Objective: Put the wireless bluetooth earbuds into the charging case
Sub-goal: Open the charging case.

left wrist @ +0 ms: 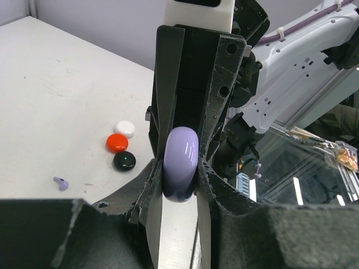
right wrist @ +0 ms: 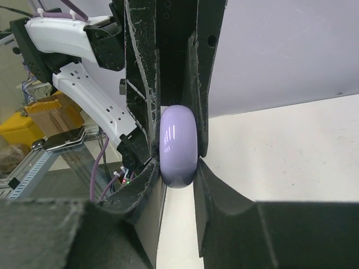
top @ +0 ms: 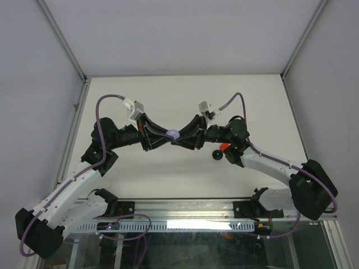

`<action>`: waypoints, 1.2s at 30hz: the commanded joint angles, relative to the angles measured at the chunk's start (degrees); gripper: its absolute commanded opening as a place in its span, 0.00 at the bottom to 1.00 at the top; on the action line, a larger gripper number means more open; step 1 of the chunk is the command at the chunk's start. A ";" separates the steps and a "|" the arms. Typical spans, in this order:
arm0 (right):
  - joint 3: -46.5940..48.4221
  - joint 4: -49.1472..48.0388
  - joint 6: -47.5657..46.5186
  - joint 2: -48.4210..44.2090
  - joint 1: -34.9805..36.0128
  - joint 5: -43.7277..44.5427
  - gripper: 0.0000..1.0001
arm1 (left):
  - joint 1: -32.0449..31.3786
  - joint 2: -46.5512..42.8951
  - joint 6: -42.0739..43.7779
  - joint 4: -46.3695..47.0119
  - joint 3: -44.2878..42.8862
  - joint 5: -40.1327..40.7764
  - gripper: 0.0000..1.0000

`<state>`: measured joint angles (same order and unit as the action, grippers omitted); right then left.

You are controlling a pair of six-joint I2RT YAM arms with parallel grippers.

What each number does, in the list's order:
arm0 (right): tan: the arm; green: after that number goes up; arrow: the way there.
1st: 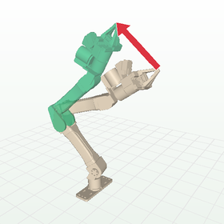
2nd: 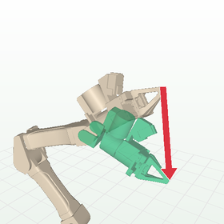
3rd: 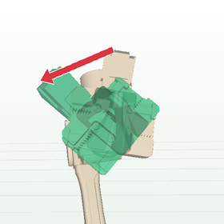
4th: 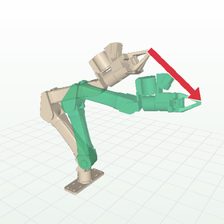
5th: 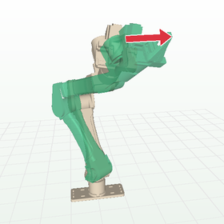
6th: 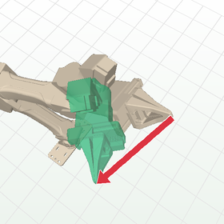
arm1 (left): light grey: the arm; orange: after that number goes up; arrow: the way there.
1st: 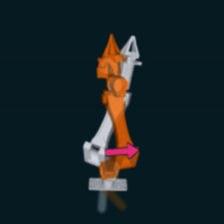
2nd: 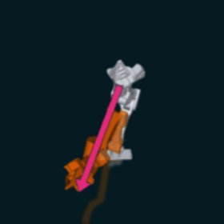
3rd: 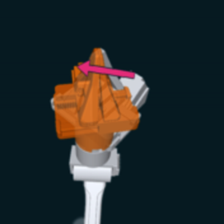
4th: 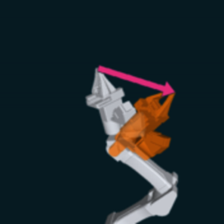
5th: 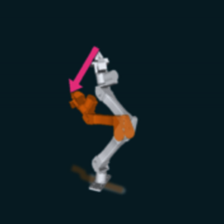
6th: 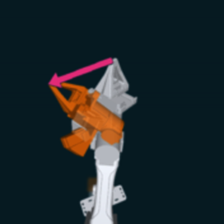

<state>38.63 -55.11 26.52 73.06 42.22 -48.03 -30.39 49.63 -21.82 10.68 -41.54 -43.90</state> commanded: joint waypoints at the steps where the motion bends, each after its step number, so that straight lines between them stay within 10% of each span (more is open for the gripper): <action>1: 0.90 -4.88 -0.10 -0.18 0.37 -0.10 0.00 | -0.19 -1.29 -0.90 1.39 -0.87 2.81 0.28; 14: 0.83 0.43 -5.19 -0.83 0.50 -0.91 0.00 | -0.13 -1.32 -4.34 -1.32 -2.78 7.97 0.55; 36: -0.63 3.48 -8.88 -3.18 0.59 -0.85 0.00 | -0.09 0.19 -5.31 -8.56 -4.85 18.64 0.60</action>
<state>37.93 -49.91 19.77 72.75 42.44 -48.40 -30.70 49.52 -26.59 3.07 -43.70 -28.38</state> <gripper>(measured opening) 0.273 0.590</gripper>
